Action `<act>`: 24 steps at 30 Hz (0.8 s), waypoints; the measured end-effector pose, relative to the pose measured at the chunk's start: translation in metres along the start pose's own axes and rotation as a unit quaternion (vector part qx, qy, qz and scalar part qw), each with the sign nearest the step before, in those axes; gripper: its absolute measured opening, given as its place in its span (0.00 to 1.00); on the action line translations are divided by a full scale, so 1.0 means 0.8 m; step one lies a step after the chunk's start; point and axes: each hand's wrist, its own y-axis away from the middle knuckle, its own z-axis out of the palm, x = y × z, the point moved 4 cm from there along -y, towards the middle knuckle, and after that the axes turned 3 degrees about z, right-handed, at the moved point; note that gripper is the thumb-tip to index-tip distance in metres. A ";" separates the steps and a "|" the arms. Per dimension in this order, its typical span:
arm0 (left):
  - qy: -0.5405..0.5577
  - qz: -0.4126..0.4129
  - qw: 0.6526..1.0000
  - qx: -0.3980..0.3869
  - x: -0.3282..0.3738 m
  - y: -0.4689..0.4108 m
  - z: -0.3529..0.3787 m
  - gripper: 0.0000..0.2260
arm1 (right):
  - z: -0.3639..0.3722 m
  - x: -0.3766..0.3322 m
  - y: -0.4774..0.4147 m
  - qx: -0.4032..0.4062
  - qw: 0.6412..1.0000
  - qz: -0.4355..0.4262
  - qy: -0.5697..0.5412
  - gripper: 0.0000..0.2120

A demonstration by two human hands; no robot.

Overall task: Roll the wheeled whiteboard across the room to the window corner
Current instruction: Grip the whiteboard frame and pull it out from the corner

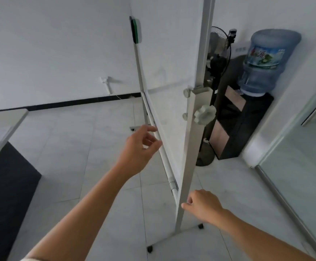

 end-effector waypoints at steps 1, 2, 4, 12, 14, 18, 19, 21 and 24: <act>-0.006 -0.030 1.000 0.002 -0.024 0.018 -0.010 0.09 | 0.012 -0.006 0.006 -0.006 1.000 -0.017 -0.017 0.15; -0.013 -0.056 0.998 0.004 -0.048 0.037 -0.020 0.08 | 0.021 -0.015 0.011 -0.013 0.999 -0.031 -0.034 0.15; -0.031 -0.106 0.994 0.005 -0.092 0.078 -0.045 0.07 | 0.030 -0.039 0.014 -0.022 0.996 -0.046 -0.072 0.17; -0.070 -0.264 0.961 0.050 -0.251 0.242 -0.204 0.06 | 0.085 -0.154 -0.019 -0.014 0.977 -0.044 -0.206 0.15; -0.072 -0.301 0.948 0.074 -0.287 0.279 -0.254 0.07 | 0.103 -0.184 -0.032 -0.004 0.972 -0.034 -0.232 0.12; -0.052 -0.369 0.919 0.126 -0.339 0.334 -0.329 0.05 | 0.122 -0.234 -0.053 -0.005 0.959 -0.014 -0.283 0.08; -0.045 -0.378 0.915 0.137 -0.349 0.339 -0.343 0.05 | 0.123 -0.244 -0.061 0.000 0.956 -0.010 -0.294 0.08; -0.035 -0.388 0.908 0.154 -0.366 0.339 -0.364 0.05 | 0.120 -0.263 -0.078 0.005 0.950 -0.005 -0.313 0.08; -0.018 -0.395 0.903 0.170 -0.394 0.317 -0.384 0.05 | 0.109 -0.289 -0.111 0.007 0.942 -0.003 -0.336 0.07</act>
